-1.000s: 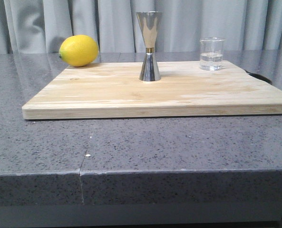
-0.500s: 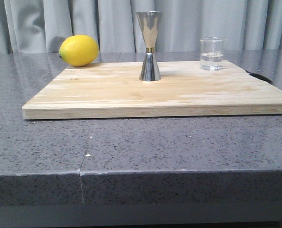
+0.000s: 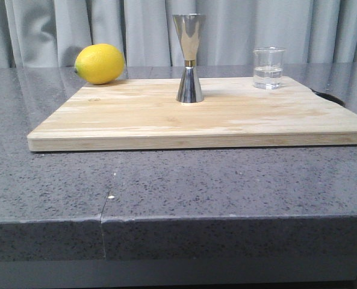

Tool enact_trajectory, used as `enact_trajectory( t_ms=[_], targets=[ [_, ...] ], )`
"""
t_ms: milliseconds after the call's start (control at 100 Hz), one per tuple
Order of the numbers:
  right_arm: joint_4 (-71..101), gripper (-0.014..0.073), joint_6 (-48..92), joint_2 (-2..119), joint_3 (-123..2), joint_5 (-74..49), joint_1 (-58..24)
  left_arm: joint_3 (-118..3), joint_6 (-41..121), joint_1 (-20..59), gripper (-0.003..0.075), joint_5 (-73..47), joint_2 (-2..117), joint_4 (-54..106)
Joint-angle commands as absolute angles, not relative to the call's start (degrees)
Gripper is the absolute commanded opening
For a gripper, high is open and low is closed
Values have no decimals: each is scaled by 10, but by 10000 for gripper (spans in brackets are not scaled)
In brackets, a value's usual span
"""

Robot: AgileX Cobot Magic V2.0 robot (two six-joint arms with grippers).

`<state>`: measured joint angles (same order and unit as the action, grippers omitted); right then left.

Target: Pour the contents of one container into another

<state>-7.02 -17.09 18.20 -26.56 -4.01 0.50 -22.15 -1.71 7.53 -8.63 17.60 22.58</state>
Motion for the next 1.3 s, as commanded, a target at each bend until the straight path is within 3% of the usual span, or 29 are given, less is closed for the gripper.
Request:
enact_trajectory(
  t_ms=[0, 180, 340, 460, 610, 680, 1290],
  targets=[
    [-108, -71, -172, 286, -338, -7, 3, -301, 20, 79, -19, -86, 269, 219],
    [-108, -71, -172, 419, -393, 32, -11, -415, 89, 99, -19, -78, 431, 220],
    [-108, -71, -172, 474, -396, 86, -41, -490, 159, 171, 19, -54, 553, 219],
    [-108, -71, -172, 498, -396, 92, -56, -536, 219, 238, 175, -37, 632, 218],
    [-108, -71, -172, 515, -396, 90, -56, -560, 237, 309, 476, 5, 705, 218],
    [-108, -71, -172, 518, -396, 88, -56, -561, 237, 334, 540, 38, 731, 218],
    [-108, -71, -172, 519, -396, 87, -56, -561, 217, 431, 537, 263, 901, 231]
  ],
)
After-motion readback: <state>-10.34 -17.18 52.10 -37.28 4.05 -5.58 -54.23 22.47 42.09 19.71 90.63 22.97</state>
